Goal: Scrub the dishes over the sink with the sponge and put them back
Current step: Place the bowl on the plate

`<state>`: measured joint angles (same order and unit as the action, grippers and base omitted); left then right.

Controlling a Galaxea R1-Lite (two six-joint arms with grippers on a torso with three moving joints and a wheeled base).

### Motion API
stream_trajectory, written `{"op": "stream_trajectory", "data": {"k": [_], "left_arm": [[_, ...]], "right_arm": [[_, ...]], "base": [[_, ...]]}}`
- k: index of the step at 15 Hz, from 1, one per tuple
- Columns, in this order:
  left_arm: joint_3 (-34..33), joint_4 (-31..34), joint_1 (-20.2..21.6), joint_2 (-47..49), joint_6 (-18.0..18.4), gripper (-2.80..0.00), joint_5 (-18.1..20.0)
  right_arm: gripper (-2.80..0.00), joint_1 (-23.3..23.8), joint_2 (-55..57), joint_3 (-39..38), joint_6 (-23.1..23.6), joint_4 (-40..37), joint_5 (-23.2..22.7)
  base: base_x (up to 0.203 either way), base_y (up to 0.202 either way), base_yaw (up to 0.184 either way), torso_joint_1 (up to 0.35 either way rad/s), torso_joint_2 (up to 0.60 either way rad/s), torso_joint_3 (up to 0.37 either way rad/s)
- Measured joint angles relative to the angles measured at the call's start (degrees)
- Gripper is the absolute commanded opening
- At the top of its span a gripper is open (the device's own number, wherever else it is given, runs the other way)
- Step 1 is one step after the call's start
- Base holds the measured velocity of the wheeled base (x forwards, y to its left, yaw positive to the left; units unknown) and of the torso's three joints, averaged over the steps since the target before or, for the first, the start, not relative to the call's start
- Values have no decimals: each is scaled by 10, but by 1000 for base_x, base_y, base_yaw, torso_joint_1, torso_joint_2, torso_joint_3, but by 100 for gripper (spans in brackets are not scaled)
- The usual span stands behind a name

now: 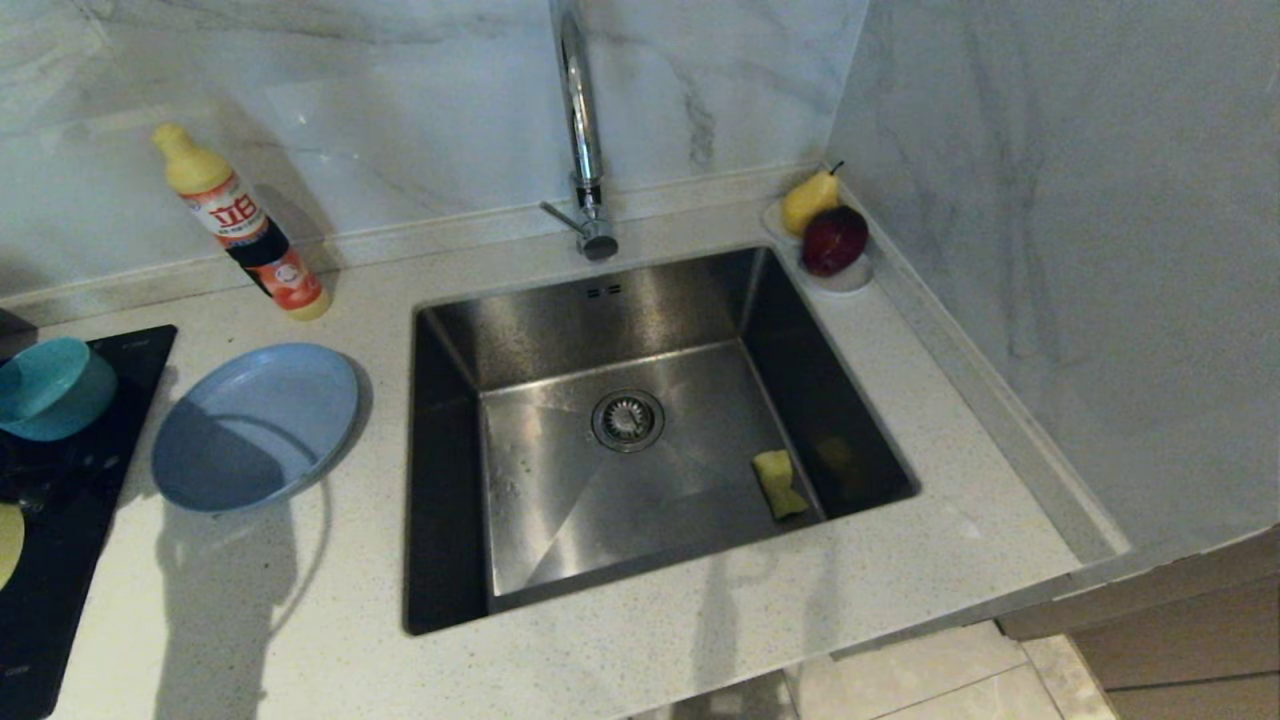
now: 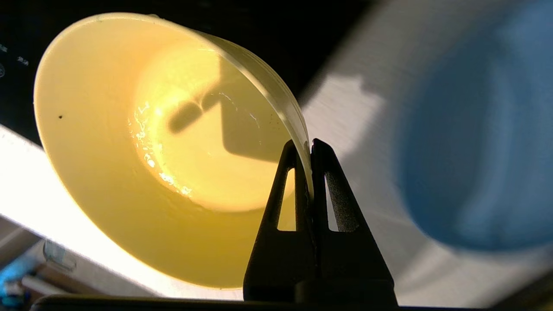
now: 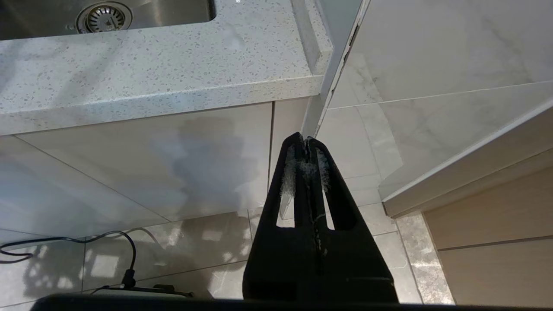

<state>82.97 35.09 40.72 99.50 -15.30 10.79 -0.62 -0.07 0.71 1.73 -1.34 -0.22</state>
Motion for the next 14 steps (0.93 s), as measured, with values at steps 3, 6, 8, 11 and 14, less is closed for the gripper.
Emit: {"op": "stream_trajectory", "data": {"k": [3,6,8,11,14], "left_arm": [[47,73,-53,-38,-7,-280,2],[79,90,-141,-50,-50,-280,-29],[92,84,-212,-42,-83,-280,-81],[107,65,-290,-6,-121,-280,-144],[116,30,-318,37,-128,-280,-186]], "right_arm": [[-280,0,0,0,0,0,0],[-280,0,0,0,0,0,0],[-280,0,0,0,0,0,0],[-280,0,0,0,0,0,0],[-280,0,0,0,0,0,0]], "base": [[0,0,0,0,0,0],[0,0,0,0,0,0],[0,0,0,0,0,0],[0,0,0,0,0,0],[0,0,0,0,0,0]]}}
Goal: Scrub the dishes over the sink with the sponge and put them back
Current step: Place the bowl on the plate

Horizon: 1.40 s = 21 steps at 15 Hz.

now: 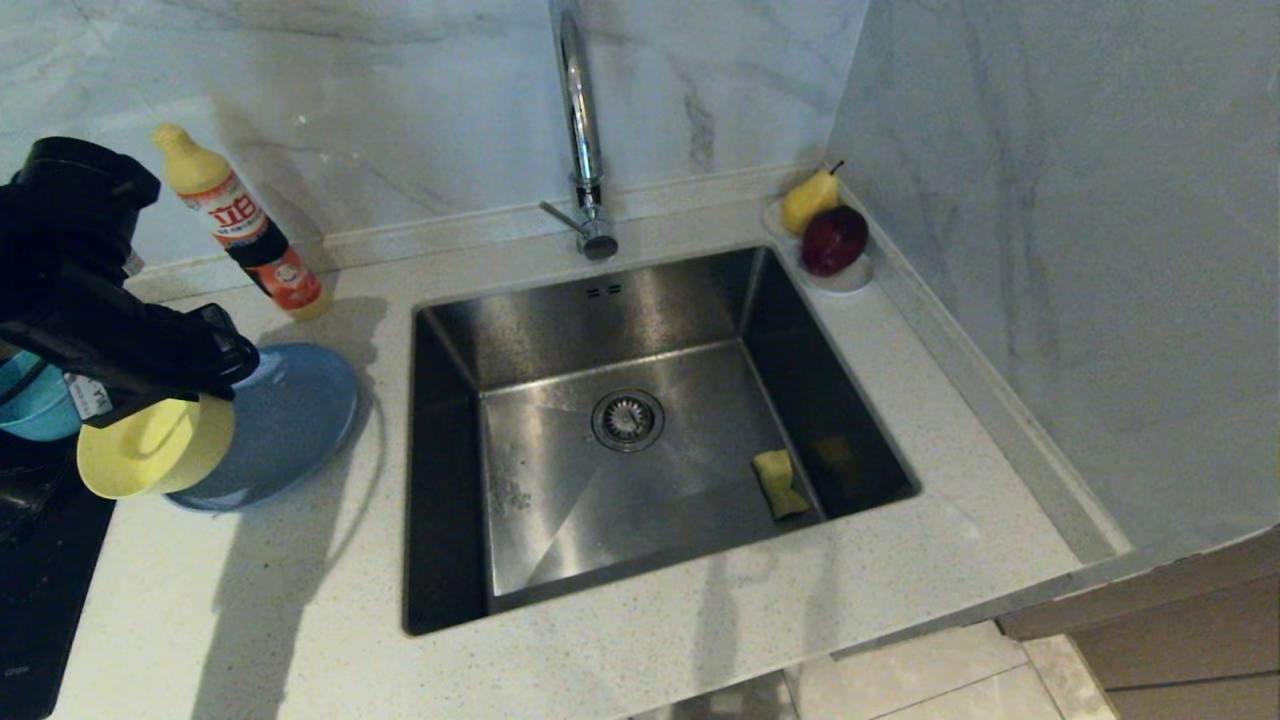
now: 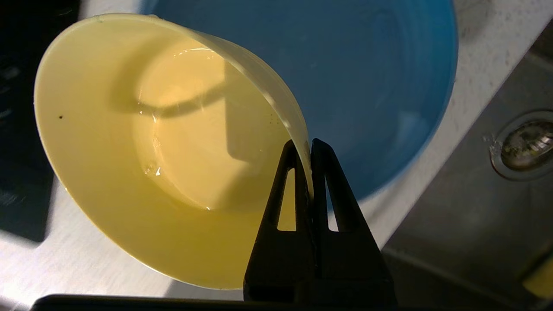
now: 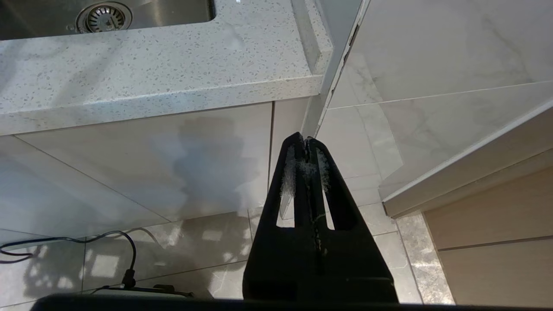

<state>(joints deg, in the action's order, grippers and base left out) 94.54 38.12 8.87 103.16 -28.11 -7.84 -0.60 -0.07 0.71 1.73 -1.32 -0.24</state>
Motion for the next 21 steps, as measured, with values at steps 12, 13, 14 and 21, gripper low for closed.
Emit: {"op": "stream_trajectory", "data": {"k": [12,13,14,21], "left_arm": [[58,-19,-30,97,-17,-280,-34],[60,-17,-31,99,-17,-280,-38],[60,-16,-31,101,-17,0,-39],[72,-17,-32,96,-20,0,-37]], "right_arm": [[-280,0,0,0,0,0,0],[-280,0,0,0,0,0,0],[-280,0,0,0,0,0,0],[-280,0,0,0,0,0,0]], "base": [[0,0,0,0,0,0],[0,0,0,0,0,0],[0,0,0,0,0,0],[0,0,0,0,0,0]]}}
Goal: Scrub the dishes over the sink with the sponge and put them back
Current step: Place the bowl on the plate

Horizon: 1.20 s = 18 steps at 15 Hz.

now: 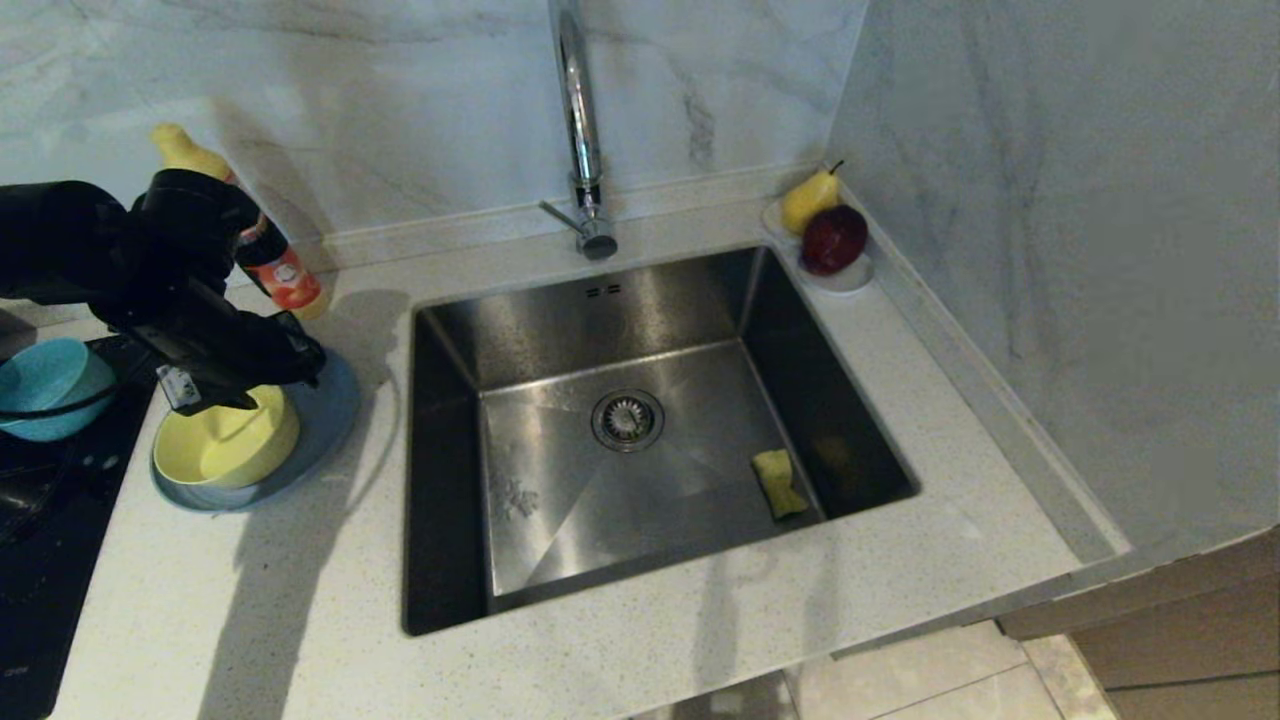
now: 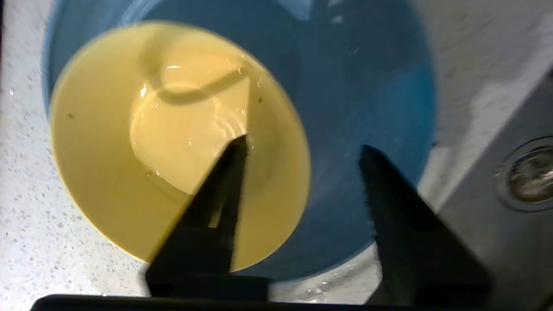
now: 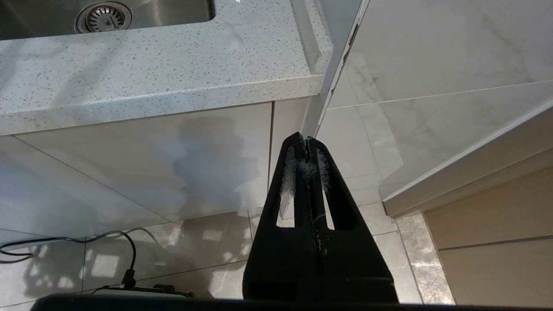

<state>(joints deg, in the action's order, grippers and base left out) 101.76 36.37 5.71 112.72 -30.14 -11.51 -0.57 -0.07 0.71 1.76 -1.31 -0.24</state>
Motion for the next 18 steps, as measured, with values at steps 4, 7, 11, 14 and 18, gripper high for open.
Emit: {"op": "stream_trajectory", "data": {"k": [4,7,11,14,18], "left_arm": [[14,6,0,-41,-24,0,17],[8,32,1,-103,-30,-280,29],[1,68,8,-182,-61,-280,23],[-9,72,71,-207,-61,-280,22],[-12,64,178,-189,-39,-280,31]], "right_arm": [[-280,0,0,0,0,0,0],[-280,0,0,0,0,0,0],[-280,0,0,0,0,0,0],[-280,0,0,0,0,0,0],[-280,0,0,0,0,0,0]], "base": [[0,0,0,0,0,0],[0,0,0,0,0,0],[0,0,0,0,0,0],[0,0,0,0,0,0],[0,0,0,0,0,0]]}}
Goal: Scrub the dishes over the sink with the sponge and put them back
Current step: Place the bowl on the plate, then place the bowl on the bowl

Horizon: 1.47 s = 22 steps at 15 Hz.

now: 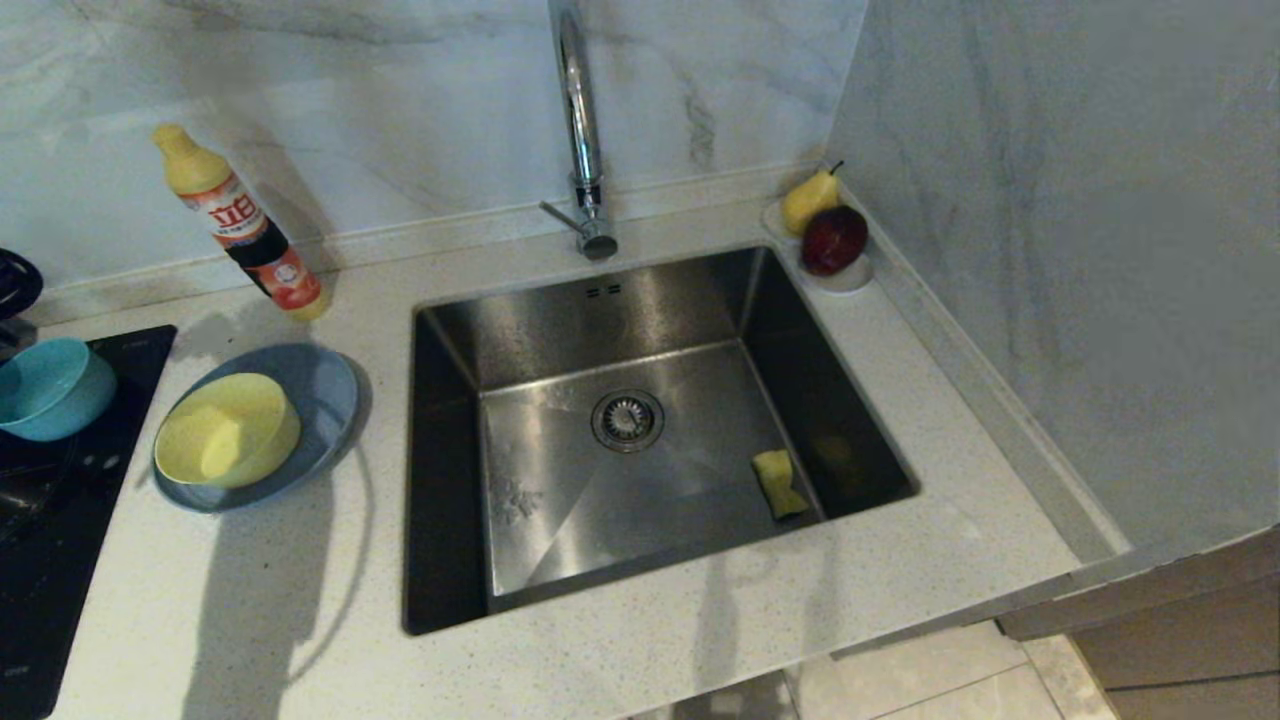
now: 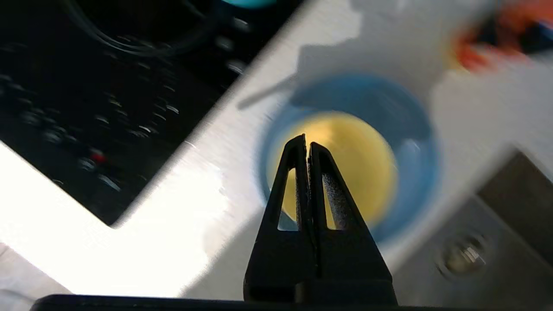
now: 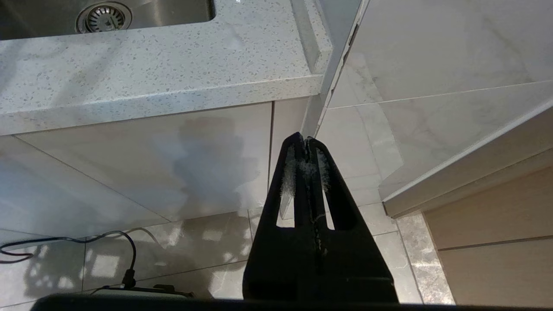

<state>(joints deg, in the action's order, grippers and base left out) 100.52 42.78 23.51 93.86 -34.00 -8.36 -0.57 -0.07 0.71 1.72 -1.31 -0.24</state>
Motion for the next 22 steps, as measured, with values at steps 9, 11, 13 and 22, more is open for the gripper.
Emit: {"op": "stream_trajectory", "data": {"k": [9,11,13,22], "left_arm": [[68,-71,71,134,19,0,25],[71,-100,75,158,19,0,27],[72,-121,82,178,21,0,40],[73,-210,110,232,61,0,96]], "right_arm": [[-280,0,0,0,0,0,0],[-280,0,0,0,0,0,0],[-280,0,0,0,0,0,0],[-280,0,0,0,0,0,0]], "base": [[0,0,0,0,0,0],[0,0,0,0,0,0],[0,0,0,0,0,0],[0,0,0,0,0,0]]}}
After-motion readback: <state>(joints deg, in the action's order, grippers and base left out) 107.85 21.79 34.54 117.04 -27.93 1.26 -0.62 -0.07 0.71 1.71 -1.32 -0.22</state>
